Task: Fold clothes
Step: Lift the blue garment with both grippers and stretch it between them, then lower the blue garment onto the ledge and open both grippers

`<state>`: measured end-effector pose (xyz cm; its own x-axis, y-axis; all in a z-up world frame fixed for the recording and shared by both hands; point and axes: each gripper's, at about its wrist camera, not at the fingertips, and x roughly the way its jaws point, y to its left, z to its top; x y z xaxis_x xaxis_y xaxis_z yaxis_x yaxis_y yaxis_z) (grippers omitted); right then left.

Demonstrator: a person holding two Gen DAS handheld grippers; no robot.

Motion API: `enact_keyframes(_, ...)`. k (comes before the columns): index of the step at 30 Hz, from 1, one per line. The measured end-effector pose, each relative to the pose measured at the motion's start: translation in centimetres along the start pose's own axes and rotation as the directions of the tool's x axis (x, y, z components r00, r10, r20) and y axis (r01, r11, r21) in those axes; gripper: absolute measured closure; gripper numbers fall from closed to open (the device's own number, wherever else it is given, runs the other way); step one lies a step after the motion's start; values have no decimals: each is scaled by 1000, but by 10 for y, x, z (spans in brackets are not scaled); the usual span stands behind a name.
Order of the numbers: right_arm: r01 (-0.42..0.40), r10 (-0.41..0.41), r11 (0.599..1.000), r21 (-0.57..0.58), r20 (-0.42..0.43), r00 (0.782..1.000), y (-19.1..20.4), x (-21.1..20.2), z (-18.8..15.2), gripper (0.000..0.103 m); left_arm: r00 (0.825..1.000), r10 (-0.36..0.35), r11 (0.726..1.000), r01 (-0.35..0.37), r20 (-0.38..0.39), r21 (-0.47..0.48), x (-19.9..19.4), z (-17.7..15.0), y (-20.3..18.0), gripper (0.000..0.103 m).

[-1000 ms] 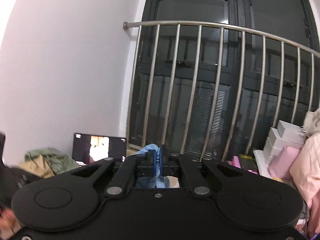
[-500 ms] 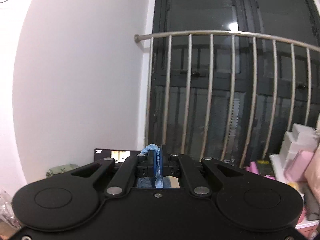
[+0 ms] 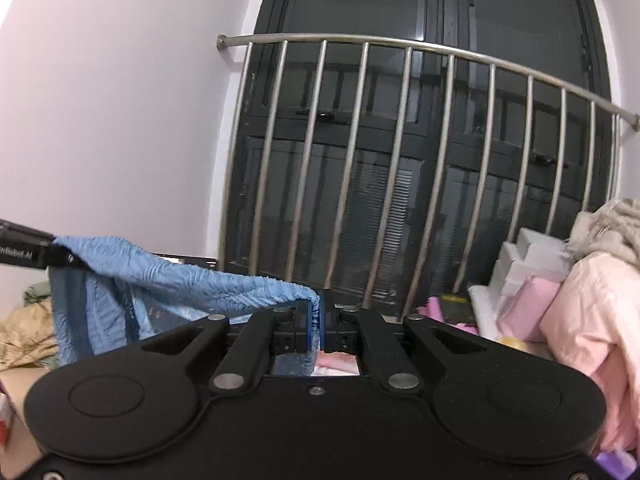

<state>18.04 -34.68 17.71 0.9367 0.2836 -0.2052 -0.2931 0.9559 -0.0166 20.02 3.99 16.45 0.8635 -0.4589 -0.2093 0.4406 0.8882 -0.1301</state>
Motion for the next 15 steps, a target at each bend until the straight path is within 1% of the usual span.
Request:
enact_keyframes(2, -86, 85, 996, 28, 12, 996, -4, -14, 2, 101, 999, 0, 1000, 0, 47, 7, -15, 11, 2, 96)
enact_keyframes(3, -137, 136, 989, 52, 21, 990, -6, -22, 3, 101, 998, 0, 1000, -1, 65, 13, -18, 17, 2, 96)
enact_keyframes(5, -247, 244, 961, 122, 41, 969, -13, -34, 4, 101, 996, 2, 999, -5, 88, 34, -19, 31, 0, 96)
enact_keyframes(6, -305, 300, 938, 168, 52, 952, -18, -38, 4, 101, 997, 7, 999, -11, 73, 50, -9, 39, -3, 96)
enact_keyframes(7, -332, 326, 924, 189, 62, 943, -20, -41, 2, 101, 998, 13, 998, -16, 57, 66, 1, 47, -7, 96)
enact_keyframes(8, -338, 331, 918, 206, 70, 941, -21, -42, -3, 100, 1000, 14, 997, -15, 19, 75, 21, 49, -13, 96)
enact_keyframes(10, -334, 331, 908, 251, 55, 942, -29, -33, -16, 100, 998, 18, 995, -12, -56, 94, 62, 53, -23, 95)
enact_keyframes(12, -307, 318, 899, 312, 16, 948, -40, -17, -34, 101, 989, 29, 994, -14, -142, 106, 110, 37, -32, 95)
enact_keyframes(13, -283, 307, 890, 357, -12, 952, -48, -4, -48, 100, 982, 35, 994, -15, -185, 111, 134, 29, -36, 95)
enact_keyframes(14, -255, 297, 879, 403, -43, 954, -58, 9, -62, 100, 969, 37, 996, -14, -244, 93, 164, 12, -36, 95)
enact_keyframes(15, -220, 284, 865, 452, -79, 955, -67, 22, -79, 100, 952, 37, 997, -15, -303, 75, 194, -6, -36, 94)
